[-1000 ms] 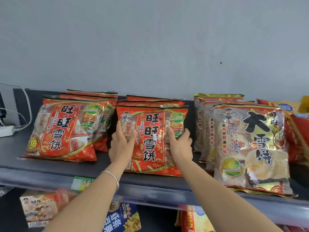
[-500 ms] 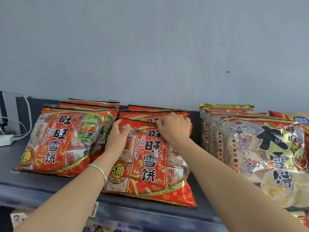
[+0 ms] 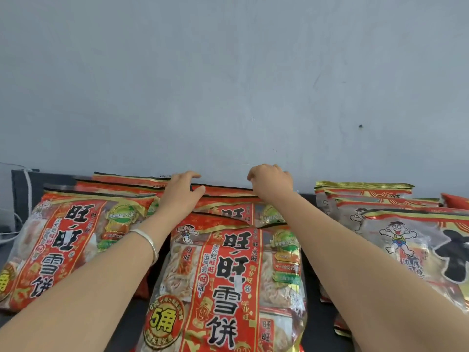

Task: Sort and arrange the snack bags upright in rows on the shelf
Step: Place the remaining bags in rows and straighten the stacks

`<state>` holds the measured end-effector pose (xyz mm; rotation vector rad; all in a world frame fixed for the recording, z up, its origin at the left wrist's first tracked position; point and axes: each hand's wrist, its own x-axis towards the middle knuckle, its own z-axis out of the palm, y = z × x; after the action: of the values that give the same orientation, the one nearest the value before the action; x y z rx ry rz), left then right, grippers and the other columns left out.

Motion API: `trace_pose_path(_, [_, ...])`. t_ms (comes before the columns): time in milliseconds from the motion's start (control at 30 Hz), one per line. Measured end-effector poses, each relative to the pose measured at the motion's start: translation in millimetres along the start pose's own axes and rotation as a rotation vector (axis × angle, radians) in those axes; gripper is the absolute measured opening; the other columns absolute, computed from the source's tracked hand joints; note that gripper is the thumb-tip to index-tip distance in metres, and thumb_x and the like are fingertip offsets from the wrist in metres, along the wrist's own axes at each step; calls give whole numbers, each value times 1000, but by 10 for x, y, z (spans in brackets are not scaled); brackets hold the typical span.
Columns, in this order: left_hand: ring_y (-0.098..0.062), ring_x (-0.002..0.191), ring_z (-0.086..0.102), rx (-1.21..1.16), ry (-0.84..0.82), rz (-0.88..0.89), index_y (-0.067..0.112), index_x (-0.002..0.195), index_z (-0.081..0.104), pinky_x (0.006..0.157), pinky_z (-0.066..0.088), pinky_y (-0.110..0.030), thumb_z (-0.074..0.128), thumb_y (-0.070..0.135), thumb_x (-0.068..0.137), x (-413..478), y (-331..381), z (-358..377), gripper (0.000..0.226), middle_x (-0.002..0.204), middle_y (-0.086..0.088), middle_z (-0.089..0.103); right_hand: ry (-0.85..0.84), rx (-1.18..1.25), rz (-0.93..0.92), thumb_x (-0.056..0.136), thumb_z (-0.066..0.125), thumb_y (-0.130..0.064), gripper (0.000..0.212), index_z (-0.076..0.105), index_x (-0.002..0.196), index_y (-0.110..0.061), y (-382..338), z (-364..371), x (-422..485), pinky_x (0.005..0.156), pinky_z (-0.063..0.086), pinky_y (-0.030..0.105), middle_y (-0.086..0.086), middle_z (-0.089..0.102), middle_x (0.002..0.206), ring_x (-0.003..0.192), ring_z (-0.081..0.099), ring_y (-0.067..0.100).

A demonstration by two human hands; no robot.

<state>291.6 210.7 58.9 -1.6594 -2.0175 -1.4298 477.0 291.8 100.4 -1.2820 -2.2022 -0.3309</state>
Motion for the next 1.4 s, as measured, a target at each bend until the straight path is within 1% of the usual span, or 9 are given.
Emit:
trace_pose_path(100, [-11,84,52,68,-75,11,25,128,50,85,44,-31,51,31,94,252,-22,52,35,137,-6,41,-127,-15,46,93,42,-8,37,60,120,-26,24,30,162,91,37,39,5,61,122,114,52,27])
trace_pose_path(233, [-25,115,51,216,-259,47,27,134,45,95,45,-40,47,32,95,512,-75,231,39,141,-7,40,-231,-47,98,89,48,-10,31,61,115,-21,18,113,273,85,41,36,4,61,118,105,57,27])
trace_pose_path(367, [-28,116,51,243,-365,28,24,132,49,94,45,-38,46,36,93,694,-119,349,41,138,-8,44,-184,-125,119,87,46,-8,29,61,108,-20,-8,202,309,77,38,32,3,62,111,99,59,27])
trace_pose_path(667, [-29,105,50,354,-280,131,27,90,55,81,47,-39,44,37,95,704,-101,462,15,110,-2,60,36,-239,161,86,48,-1,25,61,95,-20,0,343,211,66,31,31,1,63,89,69,47,20])
trace_pose_path(933, [-28,93,56,310,-253,107,25,94,58,82,52,-46,40,25,98,640,60,496,19,101,-3,62,87,-297,183,87,52,-2,22,61,95,-21,106,310,202,71,31,33,-1,54,80,71,47,20])
trace_pose_path(1033, [-25,91,57,288,-261,84,25,101,61,77,51,-38,40,23,97,622,50,502,20,102,-3,63,151,-343,145,88,53,-4,21,61,93,-22,106,371,163,71,29,34,-2,53,80,74,47,20])
trace_pose_path(1167, [-25,99,57,319,-244,71,30,110,61,81,48,-37,40,28,97,584,66,467,25,111,1,63,69,-252,171,90,48,-6,25,62,101,-23,80,297,155,74,30,36,0,62,96,84,53,24])
trace_pose_path(1267, [-26,105,55,288,-143,95,31,115,57,89,43,-40,40,31,96,572,67,387,26,119,2,60,220,-249,120,94,48,-18,23,62,111,-24,54,256,93,80,34,38,2,61,107,99,56,27])
trace_pose_path(1400, [-23,99,58,221,-22,169,29,108,61,87,42,-39,41,30,97,505,94,262,23,114,4,61,226,-75,20,97,44,-30,27,67,94,-16,-62,263,-42,76,38,35,0,64,88,84,59,24])
